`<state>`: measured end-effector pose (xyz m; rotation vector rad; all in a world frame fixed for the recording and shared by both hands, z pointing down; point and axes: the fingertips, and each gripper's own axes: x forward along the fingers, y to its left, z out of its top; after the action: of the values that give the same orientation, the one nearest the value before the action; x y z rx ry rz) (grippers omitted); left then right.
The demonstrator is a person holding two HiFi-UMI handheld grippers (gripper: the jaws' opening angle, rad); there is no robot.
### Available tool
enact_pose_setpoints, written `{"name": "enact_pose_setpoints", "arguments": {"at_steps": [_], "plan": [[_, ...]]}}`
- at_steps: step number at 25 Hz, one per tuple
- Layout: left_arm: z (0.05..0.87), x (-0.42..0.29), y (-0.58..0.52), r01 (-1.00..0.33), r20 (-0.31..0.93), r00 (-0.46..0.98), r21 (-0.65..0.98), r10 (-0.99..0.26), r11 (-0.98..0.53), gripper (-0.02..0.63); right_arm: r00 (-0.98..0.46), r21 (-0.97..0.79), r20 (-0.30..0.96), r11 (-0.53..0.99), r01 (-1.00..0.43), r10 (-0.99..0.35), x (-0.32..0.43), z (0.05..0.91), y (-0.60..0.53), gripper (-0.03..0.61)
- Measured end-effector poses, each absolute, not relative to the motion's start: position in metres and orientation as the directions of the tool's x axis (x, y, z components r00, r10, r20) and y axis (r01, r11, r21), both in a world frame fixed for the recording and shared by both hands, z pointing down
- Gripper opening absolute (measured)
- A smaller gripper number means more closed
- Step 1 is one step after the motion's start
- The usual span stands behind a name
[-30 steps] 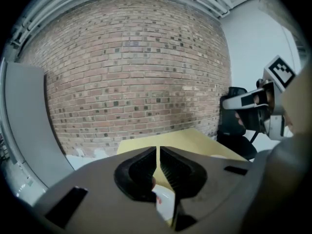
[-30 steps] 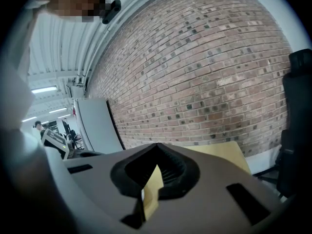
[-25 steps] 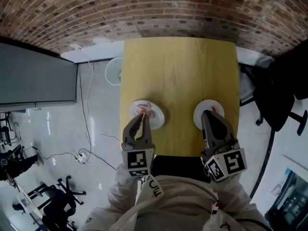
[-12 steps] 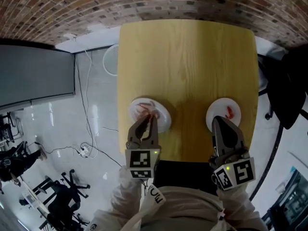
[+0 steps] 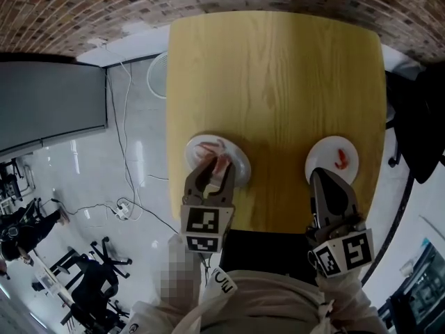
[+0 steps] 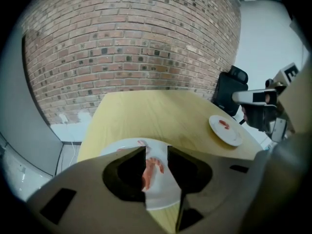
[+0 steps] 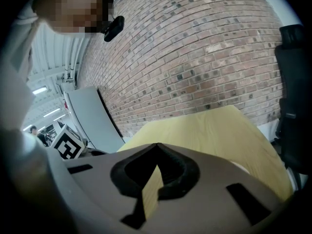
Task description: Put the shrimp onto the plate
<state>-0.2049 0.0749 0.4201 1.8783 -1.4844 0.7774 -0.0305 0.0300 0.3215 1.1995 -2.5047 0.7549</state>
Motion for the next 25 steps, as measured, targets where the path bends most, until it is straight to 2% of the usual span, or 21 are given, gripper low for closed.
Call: {"name": "enact_pose_setpoints", "arguments": {"at_steps": [7, 25], "plan": [[0.438, -0.201, 0.078, -0.962, 0.800, 0.263, 0.178, -0.539, -0.206, 0.208, -0.625, -0.363, 0.461, 0.509, -0.780, -0.630, -0.035, 0.337, 0.033, 0.023], [0.452, -0.194, 0.076, -0.934, 0.843, 0.341, 0.255, -0.415, -0.249, 0.215, -0.602, -0.390, 0.474, 0.460, -0.798, -0.642, -0.032, 0.353, 0.028, 0.023]]}}
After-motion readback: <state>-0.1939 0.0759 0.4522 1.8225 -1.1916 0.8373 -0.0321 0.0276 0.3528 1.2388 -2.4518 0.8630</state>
